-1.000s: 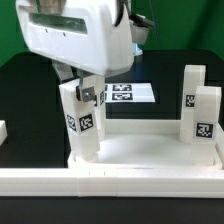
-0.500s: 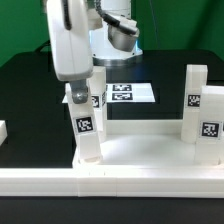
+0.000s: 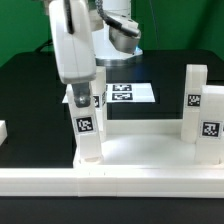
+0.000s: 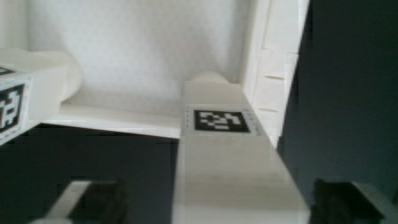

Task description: Assemble desk

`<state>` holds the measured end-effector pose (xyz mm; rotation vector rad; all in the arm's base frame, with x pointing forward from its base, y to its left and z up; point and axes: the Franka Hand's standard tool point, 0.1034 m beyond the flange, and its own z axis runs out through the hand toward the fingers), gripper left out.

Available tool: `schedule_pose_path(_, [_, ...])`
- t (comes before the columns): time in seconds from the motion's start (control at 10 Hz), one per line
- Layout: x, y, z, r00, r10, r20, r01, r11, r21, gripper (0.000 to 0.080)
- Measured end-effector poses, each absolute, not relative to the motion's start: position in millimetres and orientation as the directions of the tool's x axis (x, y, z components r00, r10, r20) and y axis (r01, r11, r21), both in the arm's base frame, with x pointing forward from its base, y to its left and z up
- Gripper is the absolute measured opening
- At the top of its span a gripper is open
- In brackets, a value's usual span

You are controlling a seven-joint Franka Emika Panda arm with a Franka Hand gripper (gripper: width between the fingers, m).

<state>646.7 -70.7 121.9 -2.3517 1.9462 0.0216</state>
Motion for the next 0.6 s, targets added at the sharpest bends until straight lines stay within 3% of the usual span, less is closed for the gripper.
schedule_pose_path(0.1, [646.6, -71.0, 121.9, 0.281, -0.958, -0.061, -0.959, -0.277, -0.065, 0.0628])
schedule_pose_path(0.6, [647.3, -70.5, 121.8, 0.751, -0.66, -0.013, -0.659, -0.747, -0.087, 0.0649])
